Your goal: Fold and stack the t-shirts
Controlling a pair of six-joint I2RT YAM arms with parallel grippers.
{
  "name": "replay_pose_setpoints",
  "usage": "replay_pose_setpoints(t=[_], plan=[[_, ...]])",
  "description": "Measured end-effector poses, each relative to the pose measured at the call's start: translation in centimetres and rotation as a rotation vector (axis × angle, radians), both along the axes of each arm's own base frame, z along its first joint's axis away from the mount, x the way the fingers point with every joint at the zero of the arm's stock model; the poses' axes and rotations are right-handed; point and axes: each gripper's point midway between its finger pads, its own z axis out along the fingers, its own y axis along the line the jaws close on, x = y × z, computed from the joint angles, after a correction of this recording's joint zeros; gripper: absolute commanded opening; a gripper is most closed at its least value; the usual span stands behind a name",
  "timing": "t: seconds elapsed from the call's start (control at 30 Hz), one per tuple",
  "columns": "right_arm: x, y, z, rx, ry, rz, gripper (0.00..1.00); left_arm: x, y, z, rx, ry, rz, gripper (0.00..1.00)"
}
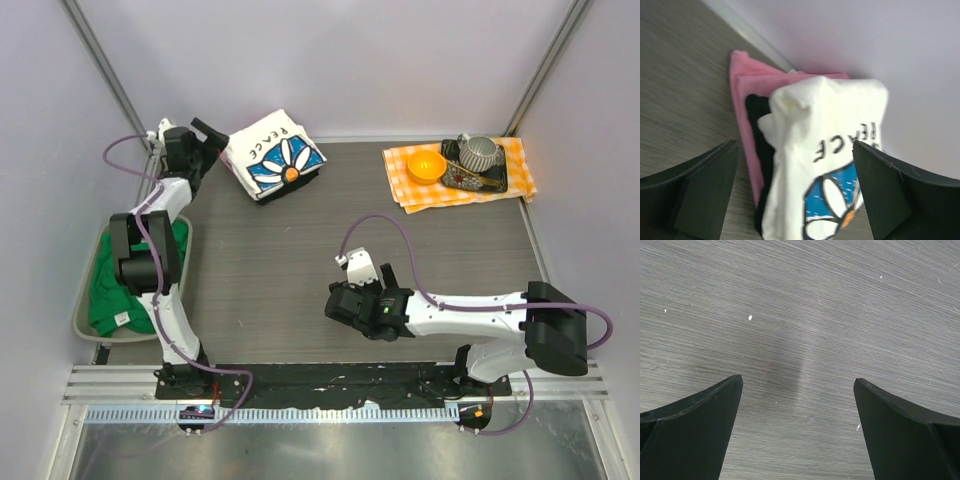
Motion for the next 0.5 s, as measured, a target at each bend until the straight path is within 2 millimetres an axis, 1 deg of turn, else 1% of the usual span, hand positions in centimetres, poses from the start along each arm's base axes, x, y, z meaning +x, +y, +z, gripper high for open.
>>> replay_pose_setpoints(t=[0.1, 0.17, 0.2, 0.23, 0.3, 0.37, 0.4, 0.43, 0.47, 0.5], plan=[[-0.1, 0.1, 0.0, 0.002, 0.004, 0.005, 1.0, 0.3, -1.3, 3.5, -0.006, -0.054, -0.045, 1.0], [-0.2, 0.2, -0.1, 0.003, 0.006, 0.007, 1.0, 0.8, -2.7, 6.1, -0.01, -0.106, -0.085, 1.0], [-0.2, 0.2, -0.1, 0.004, 0.006, 0.007, 1.0, 1.0, -3.8, 7.5, -0.014, -0.135, -0.111, 1.0], [-0.2, 0.2, -0.1, 0.006, 0.006, 0.008, 1.0, 1.2, -4.8, 8.5, -0.016, -0.156, -0.133, 1.0], [-0.2, 0.3, -0.1, 0.009, 0.006, 0.008, 1.0, 1.6, -7.6, 10.5, -0.039, -0.196, -0.197, 1.0], [-0.2, 0.3, -0.1, 0.009, 0.007, 0.009, 1.0, 2.5, -10.5, 12.4, -0.067, -0.248, -0.267, 1.0], [-0.2, 0.3, -0.1, 0.009, 0.007, 0.008, 1.0, 3.0, -11.8, 13.1, -0.085, -0.273, -0.298, 1.0], [-0.2, 0.3, -0.2, 0.009, 0.008, 0.008, 1.0, 3.5, -13.2, 13.4, -0.105, -0.289, -0.329, 1.0], [-0.2, 0.2, -0.2, 0.008, 0.008, 0.008, 1.0, 4.0, -14.5, 13.3, -0.125, -0.301, -0.357, 1.0], [-0.2, 0.2, -0.3, 0.008, 0.008, 0.008, 1.0, 4.4, -15.6, 12.9, -0.143, -0.301, -0.381, 1.0]])
